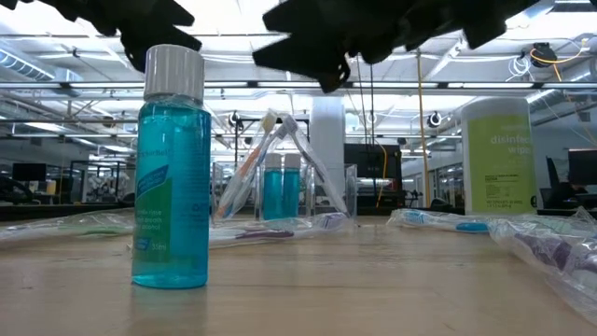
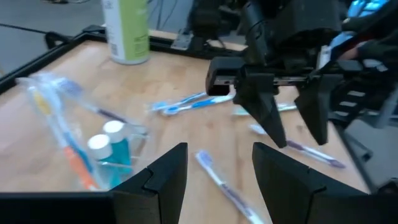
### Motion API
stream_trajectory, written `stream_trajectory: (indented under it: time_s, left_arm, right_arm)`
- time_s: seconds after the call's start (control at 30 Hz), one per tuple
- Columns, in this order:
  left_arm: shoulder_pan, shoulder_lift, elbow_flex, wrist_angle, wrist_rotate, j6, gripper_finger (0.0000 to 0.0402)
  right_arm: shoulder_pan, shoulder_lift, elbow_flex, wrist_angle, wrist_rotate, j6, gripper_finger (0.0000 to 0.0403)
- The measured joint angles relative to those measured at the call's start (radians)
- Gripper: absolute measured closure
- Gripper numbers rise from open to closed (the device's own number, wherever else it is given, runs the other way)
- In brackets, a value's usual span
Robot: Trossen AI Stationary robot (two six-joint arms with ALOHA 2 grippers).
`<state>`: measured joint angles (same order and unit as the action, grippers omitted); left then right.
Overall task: Pick & Place toothbrushing station
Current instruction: Put the right blue toothbrush into the transparent organizer
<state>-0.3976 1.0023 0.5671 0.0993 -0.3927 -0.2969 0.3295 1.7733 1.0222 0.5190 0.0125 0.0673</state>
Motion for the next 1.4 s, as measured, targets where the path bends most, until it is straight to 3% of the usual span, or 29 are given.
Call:
stream_trajectory:
  time_s: [0.1,0.27,0.47,0.6,0.7,0.83,1.13,1.4]
  left_arm:
    - [-0.032,0.0,0.0,0.022,0.0,-0.004,0.0213]
    - [-0.08,0.0,0.0,0.029,-0.001,-0.043,0.0213]
    - [-0.141,0.0,0.0,0.032,-0.056,-0.075,0.0213]
    - [-0.168,0.0,0.0,0.032,-0.061,-0.079,0.0213]
    - [-0.184,0.0,0.0,0.034,-0.062,-0.079,0.0213]
    - [-0.199,0.0,0.0,0.036,-0.062,-0.079,0.0213]
    - [-0.2,0.0,0.0,0.044,-0.062,-0.125,0.0213]
    - [-0.198,0.0,0.0,0.061,-0.062,-0.07,0.0213]
  right_arm:
    - [0.037,-0.012,0.0,-0.051,0.047,0.016,0.0189]
    - [0.068,-0.128,0.004,-0.401,0.189,0.114,0.019]
    - [0.059,-0.296,0.0,-0.97,0.386,0.39,0.019]
    - [0.023,-0.374,-0.022,-1.143,0.521,0.621,0.019]
    - [-0.014,-0.419,-0.105,-1.123,0.533,0.75,0.019]
    - [-0.04,-0.44,-0.264,-0.989,0.46,0.806,0.019]
    - [-0.078,-0.438,-0.548,-0.546,0.431,0.652,0.019]
    - [-0.08,-0.396,-0.61,-0.453,0.446,0.587,0.019]
